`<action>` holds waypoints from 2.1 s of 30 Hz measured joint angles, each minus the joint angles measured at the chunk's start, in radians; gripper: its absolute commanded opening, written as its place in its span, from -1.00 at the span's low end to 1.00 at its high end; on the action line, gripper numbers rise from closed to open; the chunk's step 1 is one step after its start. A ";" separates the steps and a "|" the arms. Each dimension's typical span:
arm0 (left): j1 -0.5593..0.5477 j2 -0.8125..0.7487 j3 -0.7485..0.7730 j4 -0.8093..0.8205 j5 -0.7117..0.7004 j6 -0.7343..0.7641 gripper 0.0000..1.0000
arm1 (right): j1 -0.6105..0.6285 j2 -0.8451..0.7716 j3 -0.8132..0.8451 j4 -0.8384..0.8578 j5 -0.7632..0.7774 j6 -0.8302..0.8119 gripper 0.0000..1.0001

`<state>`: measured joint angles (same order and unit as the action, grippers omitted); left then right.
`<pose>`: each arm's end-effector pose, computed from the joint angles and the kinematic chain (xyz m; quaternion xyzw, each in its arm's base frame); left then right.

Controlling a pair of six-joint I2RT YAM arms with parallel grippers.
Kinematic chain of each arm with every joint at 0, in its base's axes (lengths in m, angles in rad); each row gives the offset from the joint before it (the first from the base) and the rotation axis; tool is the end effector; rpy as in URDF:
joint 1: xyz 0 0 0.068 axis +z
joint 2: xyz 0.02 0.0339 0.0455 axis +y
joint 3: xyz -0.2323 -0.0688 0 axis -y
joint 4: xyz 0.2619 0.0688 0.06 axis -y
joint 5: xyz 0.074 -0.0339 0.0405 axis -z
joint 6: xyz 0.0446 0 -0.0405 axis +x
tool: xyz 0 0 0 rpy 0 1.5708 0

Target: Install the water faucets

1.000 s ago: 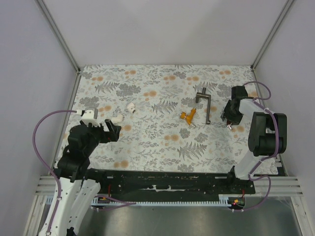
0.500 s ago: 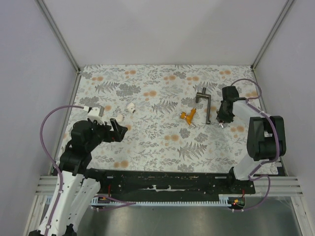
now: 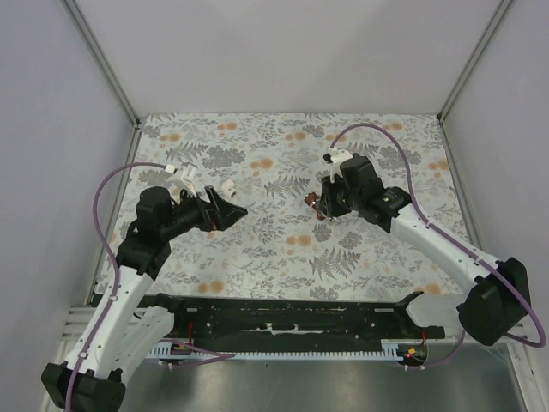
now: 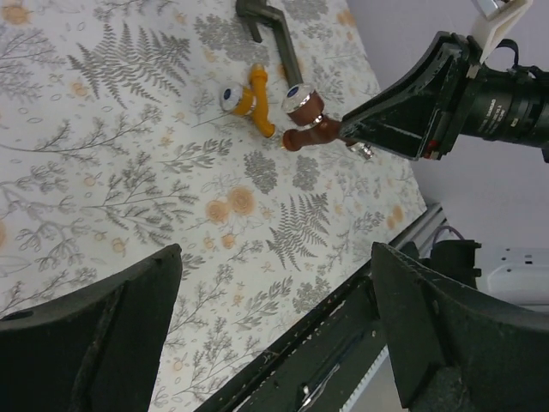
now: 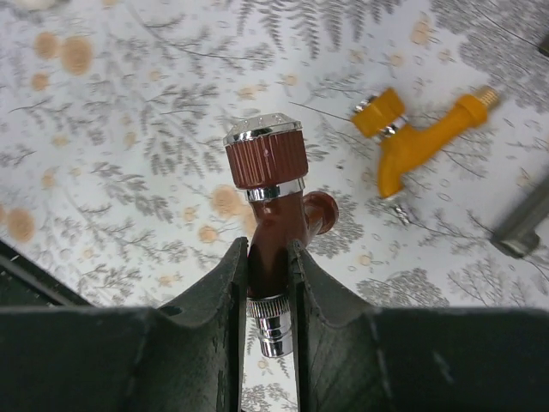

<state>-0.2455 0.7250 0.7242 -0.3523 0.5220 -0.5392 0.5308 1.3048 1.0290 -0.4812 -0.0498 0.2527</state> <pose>0.2020 -0.0735 0.2884 0.0300 0.8056 -0.4069 0.4296 0.2692 0.1606 0.2426 -0.1370 0.9078 0.1722 0.3569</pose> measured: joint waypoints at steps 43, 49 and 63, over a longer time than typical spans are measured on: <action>-0.409 0.731 -0.127 0.782 -0.287 -0.649 0.04 | 0.149 -0.008 -0.156 0.258 -0.186 0.103 -1.00; -0.418 0.750 -0.120 0.842 -0.285 -0.673 -0.96 | 0.153 -0.008 -0.164 0.266 -0.170 0.107 -0.78; -0.503 0.404 -0.002 0.362 -0.578 -0.525 -0.96 | 0.156 -0.277 -0.227 0.332 -0.126 0.052 0.96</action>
<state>-0.7483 1.1286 0.7227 0.0093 -0.0563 -1.0637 0.6872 1.0283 0.8024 -0.1490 -0.1753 0.3046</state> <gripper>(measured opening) 0.440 0.910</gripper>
